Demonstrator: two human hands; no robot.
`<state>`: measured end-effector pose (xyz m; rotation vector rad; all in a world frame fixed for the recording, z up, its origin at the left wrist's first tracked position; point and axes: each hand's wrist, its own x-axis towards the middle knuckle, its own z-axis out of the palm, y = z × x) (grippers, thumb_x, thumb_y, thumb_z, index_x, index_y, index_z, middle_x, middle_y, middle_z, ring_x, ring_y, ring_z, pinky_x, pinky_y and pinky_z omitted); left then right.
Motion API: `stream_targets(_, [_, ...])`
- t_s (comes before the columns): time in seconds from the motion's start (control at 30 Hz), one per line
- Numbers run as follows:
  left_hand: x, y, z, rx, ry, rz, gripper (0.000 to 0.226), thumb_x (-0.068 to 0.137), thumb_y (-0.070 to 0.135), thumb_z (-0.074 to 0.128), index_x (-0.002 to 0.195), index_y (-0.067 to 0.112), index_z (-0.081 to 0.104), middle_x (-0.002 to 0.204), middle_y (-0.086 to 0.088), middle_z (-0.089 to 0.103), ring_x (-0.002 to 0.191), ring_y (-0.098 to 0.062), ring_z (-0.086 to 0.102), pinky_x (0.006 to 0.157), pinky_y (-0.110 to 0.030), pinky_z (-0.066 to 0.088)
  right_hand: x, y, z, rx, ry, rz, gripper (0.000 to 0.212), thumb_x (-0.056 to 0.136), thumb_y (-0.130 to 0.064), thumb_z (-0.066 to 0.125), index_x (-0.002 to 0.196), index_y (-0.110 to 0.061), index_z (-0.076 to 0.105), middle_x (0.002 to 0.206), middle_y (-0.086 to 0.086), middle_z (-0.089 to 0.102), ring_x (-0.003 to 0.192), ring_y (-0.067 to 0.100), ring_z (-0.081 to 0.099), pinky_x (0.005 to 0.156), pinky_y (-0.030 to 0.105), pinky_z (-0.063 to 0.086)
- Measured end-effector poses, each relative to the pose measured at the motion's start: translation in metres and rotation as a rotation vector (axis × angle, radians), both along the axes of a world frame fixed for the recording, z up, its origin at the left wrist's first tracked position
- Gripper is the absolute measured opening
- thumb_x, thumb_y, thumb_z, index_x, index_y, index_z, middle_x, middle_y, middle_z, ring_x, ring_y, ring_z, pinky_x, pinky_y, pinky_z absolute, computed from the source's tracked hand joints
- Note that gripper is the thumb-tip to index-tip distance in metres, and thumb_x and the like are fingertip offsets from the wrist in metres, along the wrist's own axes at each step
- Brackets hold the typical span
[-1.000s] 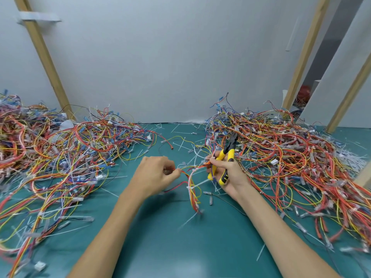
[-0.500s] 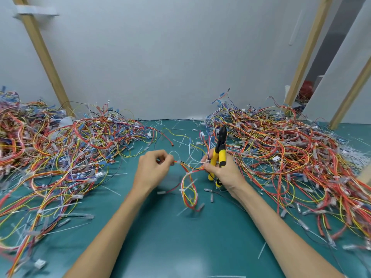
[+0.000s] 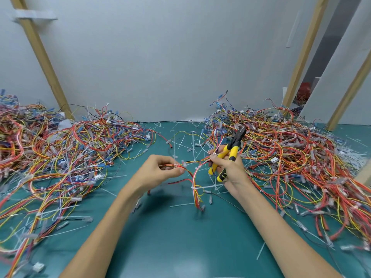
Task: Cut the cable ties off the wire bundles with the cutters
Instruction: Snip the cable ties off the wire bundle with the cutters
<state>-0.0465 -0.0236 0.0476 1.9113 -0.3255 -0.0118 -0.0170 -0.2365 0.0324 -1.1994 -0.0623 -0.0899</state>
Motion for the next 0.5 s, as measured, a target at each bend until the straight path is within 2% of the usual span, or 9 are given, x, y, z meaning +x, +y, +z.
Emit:
stream_targets(0.1, [-0.0016,0.0011,-0.0007,-0.088,0.017,-0.059,0.009,0.083,0.004,0.073,0.082,0.012,0.07,0.066,0.015,0.065,0.064,0.004,0.056,0.066,-0.006,0.042,-0.0015,0.0008,-0.0022,-0.003,0.01,0.03,0.027,0.087,0.014,0.057,0.086,-0.013,0.052,0.082,0.006,0.068,0.058,0.016,0.062,0.05,0.025,0.05])
stream_targets(0.3, [0.0006,0.0075,-0.0019,-0.095,0.06,-0.087,0.026,0.078,0.003,0.077,0.101,0.013,0.071,0.088,0.006,0.069,0.079,-0.01,0.055,0.081,-0.019,0.047,-0.0025,0.0018,-0.0031,-0.018,0.035,0.027,0.026,0.088,0.013,0.057,0.088,-0.013,0.054,0.084,0.006,0.068,0.063,0.016,0.063,0.056,0.024,0.053])
stream_targets(0.4, [0.0018,0.0073,-0.0028,-0.041,0.018,-0.061,0.026,0.077,0.003,0.078,0.1,0.013,0.07,0.089,0.014,0.072,0.072,-0.011,0.051,0.072,-0.015,0.047,-0.0027,-0.0002,-0.0024,-0.017,0.052,0.021,0.025,0.088,0.011,0.059,0.089,-0.013,0.054,0.086,0.008,0.067,0.064,0.018,0.061,0.055,0.025,0.052])
stream_targets(0.5, [0.0038,0.0047,-0.0066,0.171,-0.132,0.082,0.025,0.075,0.012,0.082,0.093,0.024,0.068,0.09,0.014,0.068,0.059,-0.009,0.044,0.063,-0.018,0.041,-0.0028,-0.0008,-0.0025,-0.04,0.039,0.026,0.026,0.088,0.011,0.059,0.085,-0.014,0.054,0.083,0.006,0.068,0.066,0.017,0.062,0.058,0.025,0.052])
